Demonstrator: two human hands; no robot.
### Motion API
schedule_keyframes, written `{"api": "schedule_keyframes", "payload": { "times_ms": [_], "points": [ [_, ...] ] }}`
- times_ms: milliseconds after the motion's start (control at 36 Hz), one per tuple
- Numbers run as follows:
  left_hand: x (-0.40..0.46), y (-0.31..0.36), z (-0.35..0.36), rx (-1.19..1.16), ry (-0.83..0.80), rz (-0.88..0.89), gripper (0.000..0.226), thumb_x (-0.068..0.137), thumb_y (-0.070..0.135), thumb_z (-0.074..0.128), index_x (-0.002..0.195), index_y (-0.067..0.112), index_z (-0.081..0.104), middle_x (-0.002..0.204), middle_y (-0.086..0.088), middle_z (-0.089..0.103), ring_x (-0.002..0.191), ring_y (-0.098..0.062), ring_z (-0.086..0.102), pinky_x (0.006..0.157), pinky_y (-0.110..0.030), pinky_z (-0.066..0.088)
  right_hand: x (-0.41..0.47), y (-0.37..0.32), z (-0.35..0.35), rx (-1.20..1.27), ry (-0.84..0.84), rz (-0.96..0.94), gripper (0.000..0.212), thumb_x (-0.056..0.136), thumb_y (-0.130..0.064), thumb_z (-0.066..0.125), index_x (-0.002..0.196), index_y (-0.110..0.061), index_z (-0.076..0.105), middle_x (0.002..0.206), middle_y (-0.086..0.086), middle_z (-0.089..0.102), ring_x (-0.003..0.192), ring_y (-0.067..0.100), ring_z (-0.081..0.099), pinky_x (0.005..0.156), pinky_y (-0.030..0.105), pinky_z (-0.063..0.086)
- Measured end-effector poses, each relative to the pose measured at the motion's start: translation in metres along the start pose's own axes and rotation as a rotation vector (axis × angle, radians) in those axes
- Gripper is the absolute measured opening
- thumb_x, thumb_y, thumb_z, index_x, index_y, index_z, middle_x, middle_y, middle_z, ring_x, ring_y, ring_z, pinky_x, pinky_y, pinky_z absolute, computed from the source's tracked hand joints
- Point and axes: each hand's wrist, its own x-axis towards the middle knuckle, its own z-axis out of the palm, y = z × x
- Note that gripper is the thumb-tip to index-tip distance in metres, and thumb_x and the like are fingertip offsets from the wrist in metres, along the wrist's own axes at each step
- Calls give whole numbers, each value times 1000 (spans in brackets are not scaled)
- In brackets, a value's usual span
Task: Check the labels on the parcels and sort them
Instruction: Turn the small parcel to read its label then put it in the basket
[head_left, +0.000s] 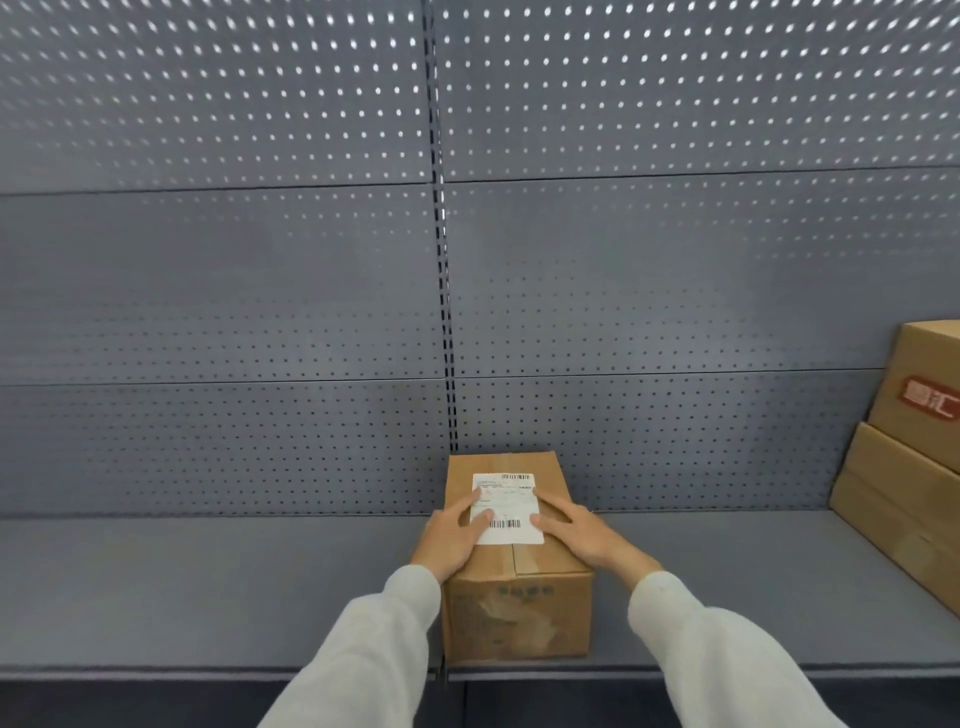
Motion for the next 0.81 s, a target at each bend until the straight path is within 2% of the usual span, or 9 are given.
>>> {"api": "schedule_keyframes", "payload": {
  "times_ms": [83, 194, 306, 389, 556, 611, 667, 750, 806],
  "points": [
    [-2, 1, 3, -58, 20, 10, 51, 98, 52, 60, 148, 44, 50, 155, 4, 47, 139, -24, 45, 116, -39, 39, 0, 7, 1, 126, 2, -5, 55, 95, -54, 62, 146, -50, 42, 149, -11, 46, 114, 5, 54, 87, 20, 45],
    [3, -4, 6, -20, 36, -3, 52, 99, 49, 61, 149, 41, 50, 155, 7, 48, 143, -25, 39, 114, -35, 35, 5, 11, 3, 153, 4, 17, 56, 91, -56, 67, 142, -53, 46, 144, -13, 48, 124, 12, 52, 98, 28, 45],
    [14, -11, -1, 47, 23, -29, 65, 78, 78, 59, 139, 59, 51, 152, 12, 52, 137, -23, 49, 114, -46, 43, 8, 5, 0, 138, 21, 29, 56, 90, -55, 68, 142, -51, 48, 147, -11, 49, 124, 14, 54, 96, 28, 46],
    [14, -9, -3, 66, 22, -41, 60, 83, 75, 59, 140, 58, 51, 153, 11, 50, 140, -26, 45, 115, -47, 40, 7, 3, -1, 136, 15, 50, 59, 89, -54, 69, 144, -48, 48, 151, -8, 47, 122, 13, 52, 95, 28, 45],
    [-3, -4, 0, -84, 51, -54, 70, 76, 76, 67, 142, 58, 49, 147, 16, 57, 140, -24, 46, 116, -48, 39, -1, 10, 2, 317, 101, 194, 128, 68, -56, 88, 163, -29, 6, 152, -1, 49, 127, 24, 57, 99, 35, 47],
    [-1, -6, 0, -154, 65, -50, 85, 69, 79, 71, 146, 58, 43, 146, 17, 57, 138, -22, 49, 115, -49, 42, -1, 12, 1, 317, 103, 228, 121, 62, -62, 88, 158, -19, 28, 140, -2, 60, 118, 21, 63, 97, 35, 52],
    [-3, -5, 0, -229, 56, -65, 100, 67, 75, 76, 154, 54, 32, 150, 14, 52, 139, -24, 48, 115, -50, 42, -3, 10, 1, 319, 84, 205, 92, 65, -62, 87, 139, -21, 53, 121, -5, 70, 105, 16, 69, 92, 36, 57],
    [-7, -4, -4, -326, 20, -115, 124, 64, 69, 83, 161, 45, 11, 152, 9, 50, 136, -25, 52, 114, -50, 44, -13, 4, 1, 351, 72, 157, 69, 73, -60, 82, 129, -26, 61, 115, -7, 72, 101, 14, 71, 79, 29, 57],
    [-13, -1, -6, -386, 34, -162, 121, 70, 58, 87, 163, 32, 14, 151, 5, 52, 133, -25, 55, 112, -49, 46, -18, 0, 1, 365, 93, 132, 60, 78, -60, 78, 125, -28, 63, 114, -7, 73, 101, 14, 71, 82, 31, 58]
  ]
}}
